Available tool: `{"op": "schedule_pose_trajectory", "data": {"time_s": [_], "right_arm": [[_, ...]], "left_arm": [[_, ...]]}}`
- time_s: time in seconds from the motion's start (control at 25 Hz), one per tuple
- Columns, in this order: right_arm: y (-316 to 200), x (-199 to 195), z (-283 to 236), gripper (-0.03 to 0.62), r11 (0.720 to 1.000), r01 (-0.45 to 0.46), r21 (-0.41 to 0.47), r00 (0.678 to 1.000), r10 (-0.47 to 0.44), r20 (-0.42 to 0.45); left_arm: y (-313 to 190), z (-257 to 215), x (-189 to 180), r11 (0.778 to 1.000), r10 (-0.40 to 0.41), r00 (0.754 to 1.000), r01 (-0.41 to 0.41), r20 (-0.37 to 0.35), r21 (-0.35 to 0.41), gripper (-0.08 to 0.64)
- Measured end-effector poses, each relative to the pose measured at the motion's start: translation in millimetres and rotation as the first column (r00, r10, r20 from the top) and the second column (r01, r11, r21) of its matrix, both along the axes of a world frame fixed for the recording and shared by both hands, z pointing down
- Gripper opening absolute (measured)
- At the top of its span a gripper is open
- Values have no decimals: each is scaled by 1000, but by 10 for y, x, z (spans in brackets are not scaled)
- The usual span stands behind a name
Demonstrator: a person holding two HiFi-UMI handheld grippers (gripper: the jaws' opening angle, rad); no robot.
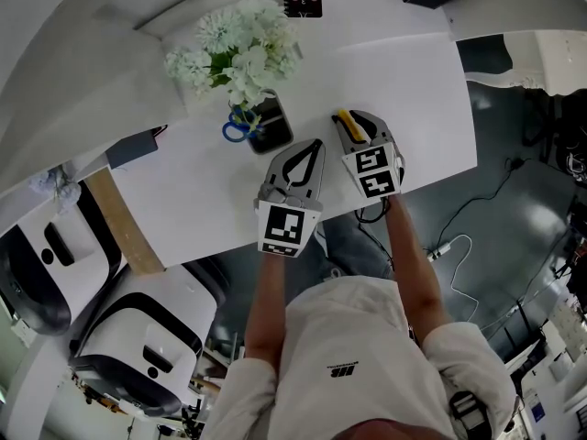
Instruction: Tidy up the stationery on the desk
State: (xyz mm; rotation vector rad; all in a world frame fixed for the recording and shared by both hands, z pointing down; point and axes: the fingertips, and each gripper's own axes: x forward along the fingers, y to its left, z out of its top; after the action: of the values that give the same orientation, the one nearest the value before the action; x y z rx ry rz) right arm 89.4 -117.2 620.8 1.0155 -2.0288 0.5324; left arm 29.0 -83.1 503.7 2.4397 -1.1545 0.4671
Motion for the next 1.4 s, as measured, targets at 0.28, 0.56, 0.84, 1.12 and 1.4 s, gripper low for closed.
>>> {"op": "schedule_pose_trajectory", "data": {"time_s": [0.28,0.56,0.84,1.12,1.4], "right_arm": [[-15,19,130,75,999,-9,-50,1000,9,4],[1,-4,187,66,998,16,-69,1000,-17,-18],[6,-66,-79,64,1000,20,-8,1000,-20,6],[12,-197,-524,64,996,29,82,998,-33,51],[31,-407,-969,63,985,50,164,991,-69,112]], "left_arm": [[-15,14,-10,1000,-7,1000,7,1,-5,0],[-16,15,-24,1000,-13,1000,13,3,-8,0],[3,-48,-106,1000,-26,1000,26,4,2,0],[17,-159,-220,998,-51,999,51,4,22,0],[63,-249,-397,995,-91,996,91,5,38,0]]}}
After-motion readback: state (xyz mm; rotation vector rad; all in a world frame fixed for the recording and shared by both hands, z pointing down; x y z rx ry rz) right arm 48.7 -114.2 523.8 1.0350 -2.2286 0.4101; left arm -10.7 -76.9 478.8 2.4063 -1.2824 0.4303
